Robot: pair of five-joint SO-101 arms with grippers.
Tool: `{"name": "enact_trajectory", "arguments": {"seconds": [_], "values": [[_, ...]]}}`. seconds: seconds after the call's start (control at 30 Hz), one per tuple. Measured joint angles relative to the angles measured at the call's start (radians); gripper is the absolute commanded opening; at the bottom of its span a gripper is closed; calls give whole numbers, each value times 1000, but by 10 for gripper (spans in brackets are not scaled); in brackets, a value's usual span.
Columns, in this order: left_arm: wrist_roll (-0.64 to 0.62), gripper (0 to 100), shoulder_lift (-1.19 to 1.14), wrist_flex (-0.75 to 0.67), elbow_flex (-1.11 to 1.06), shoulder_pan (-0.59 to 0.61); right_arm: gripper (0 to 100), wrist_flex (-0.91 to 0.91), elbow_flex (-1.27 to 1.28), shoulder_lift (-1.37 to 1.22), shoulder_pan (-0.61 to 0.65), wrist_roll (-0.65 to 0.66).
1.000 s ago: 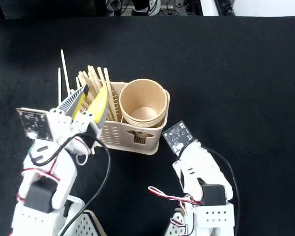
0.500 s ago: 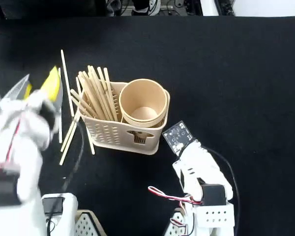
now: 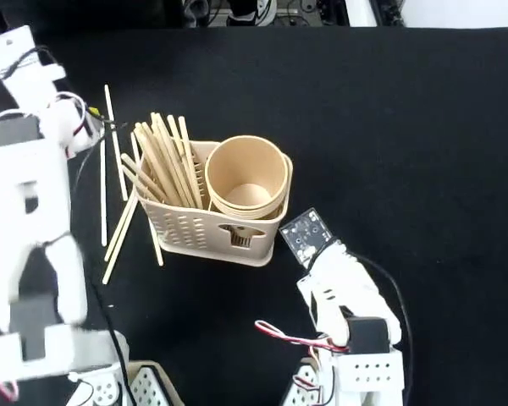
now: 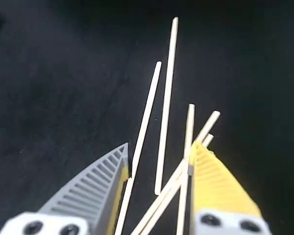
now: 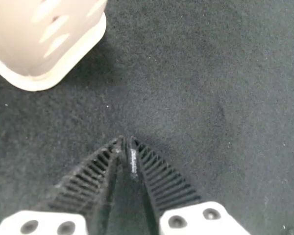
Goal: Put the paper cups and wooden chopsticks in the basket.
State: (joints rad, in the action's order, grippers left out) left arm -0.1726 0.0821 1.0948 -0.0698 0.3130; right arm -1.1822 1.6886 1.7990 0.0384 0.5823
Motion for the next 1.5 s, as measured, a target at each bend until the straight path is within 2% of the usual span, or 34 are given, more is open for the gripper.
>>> {"name": "enact_trajectory", "arguments": {"seconds": [0.1,0.33,0.43,0.63,0.83,1.37,1.5], "values": [[31,198,-186,8,101,2,12,0,0,0,0,0],[55,198,-643,180,486,2,12,0,0,0,0,0],[55,180,-839,304,706,2,12,0,0,0,0,0],[55,57,-1183,523,1212,-2,12,0,0,0,0,0],[55,30,-1421,638,1645,-15,12,0,0,0,0,0],[58,29,-1430,660,1682,-11,12,0,0,0,0,0],[17,29,-1390,660,1672,-3,12,0,0,0,0,0]]}}
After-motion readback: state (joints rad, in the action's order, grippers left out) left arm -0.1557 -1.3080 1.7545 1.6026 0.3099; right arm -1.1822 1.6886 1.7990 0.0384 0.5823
